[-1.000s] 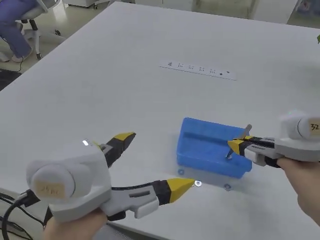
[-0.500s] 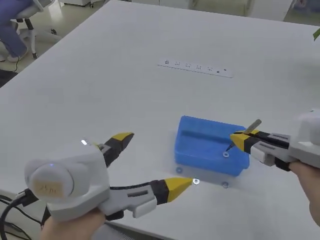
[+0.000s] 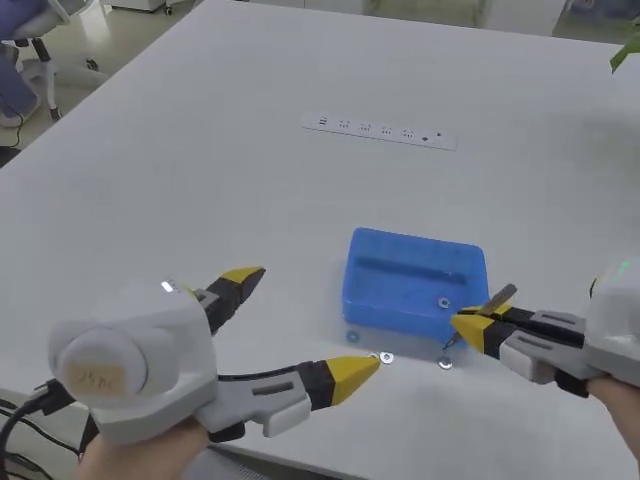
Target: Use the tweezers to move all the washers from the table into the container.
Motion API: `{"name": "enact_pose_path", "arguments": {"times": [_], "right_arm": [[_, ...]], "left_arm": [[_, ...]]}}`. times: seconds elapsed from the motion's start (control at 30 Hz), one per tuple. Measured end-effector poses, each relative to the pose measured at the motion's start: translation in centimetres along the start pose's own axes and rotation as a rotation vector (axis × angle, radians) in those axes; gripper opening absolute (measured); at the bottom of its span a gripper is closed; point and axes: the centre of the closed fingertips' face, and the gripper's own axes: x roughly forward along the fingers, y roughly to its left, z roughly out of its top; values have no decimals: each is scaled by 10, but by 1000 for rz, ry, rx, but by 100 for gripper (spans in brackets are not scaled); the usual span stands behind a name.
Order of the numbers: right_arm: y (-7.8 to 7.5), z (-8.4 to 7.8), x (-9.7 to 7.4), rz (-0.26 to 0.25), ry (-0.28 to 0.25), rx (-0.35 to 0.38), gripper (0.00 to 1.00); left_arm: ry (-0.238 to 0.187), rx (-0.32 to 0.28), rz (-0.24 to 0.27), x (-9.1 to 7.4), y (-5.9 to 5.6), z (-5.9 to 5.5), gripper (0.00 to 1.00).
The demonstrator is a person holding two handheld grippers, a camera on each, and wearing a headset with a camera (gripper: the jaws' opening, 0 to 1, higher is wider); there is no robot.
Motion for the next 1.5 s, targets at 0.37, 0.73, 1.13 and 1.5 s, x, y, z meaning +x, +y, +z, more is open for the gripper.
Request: {"name": "enact_pose_path", "arguments": {"times": [0.37,0.73,1.13,1.5], "right_arm": [[-7,-15,10,-20,27,32,3],[2,-18,11,-13,62,-14,3],[8,-21,12,-8,93,-196,2],[20,29,-3,43,-16,-138,2]], "left_arm": [[6,2,2,-1,2,-1,91],[19,5,4,-1,2,-3,91],[26,17,0,0,1,-5,90],[23,21,-1,-1,1,-4,90]]}}
